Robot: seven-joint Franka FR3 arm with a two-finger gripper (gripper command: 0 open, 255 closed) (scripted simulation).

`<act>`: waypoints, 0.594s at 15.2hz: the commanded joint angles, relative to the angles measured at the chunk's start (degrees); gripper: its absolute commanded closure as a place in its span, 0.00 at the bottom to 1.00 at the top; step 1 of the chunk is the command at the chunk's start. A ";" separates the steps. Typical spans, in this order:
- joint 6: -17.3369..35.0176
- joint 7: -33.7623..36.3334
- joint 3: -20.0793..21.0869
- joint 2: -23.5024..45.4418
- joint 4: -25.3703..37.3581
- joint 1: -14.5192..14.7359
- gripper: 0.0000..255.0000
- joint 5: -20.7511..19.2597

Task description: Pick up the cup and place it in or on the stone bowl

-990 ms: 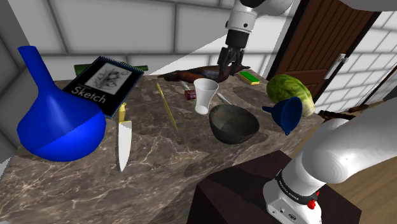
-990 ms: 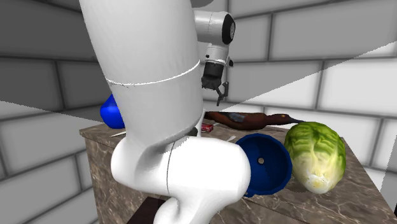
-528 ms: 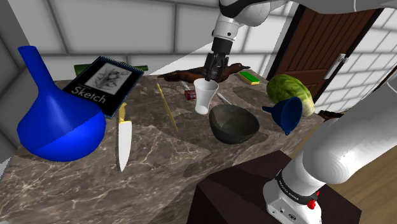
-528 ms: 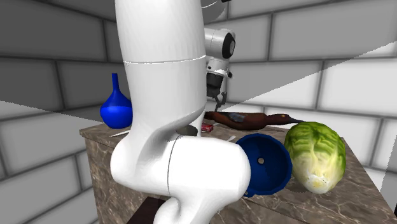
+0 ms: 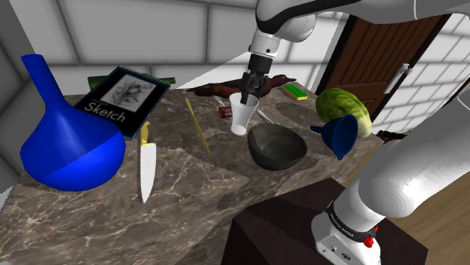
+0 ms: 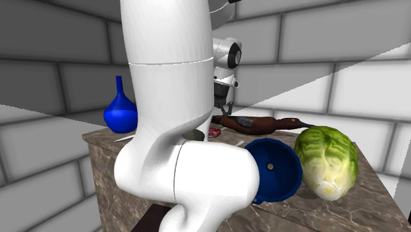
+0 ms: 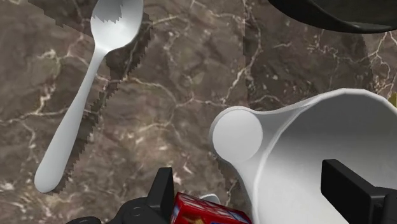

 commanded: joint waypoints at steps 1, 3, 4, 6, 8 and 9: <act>0.09 0.01 0.02 0.02 -0.05 0.01 0.00 0.02; 0.09 0.01 0.02 0.02 -0.05 0.01 0.00 0.02; 0.08 0.01 0.02 0.01 -0.05 0.01 0.00 0.02; 0.08 0.01 0.02 0.01 -0.05 0.01 1.00 0.02; 0.08 0.01 0.02 0.01 -0.05 0.01 1.00 0.02; 0.08 0.01 0.02 0.01 -0.05 0.01 1.00 0.02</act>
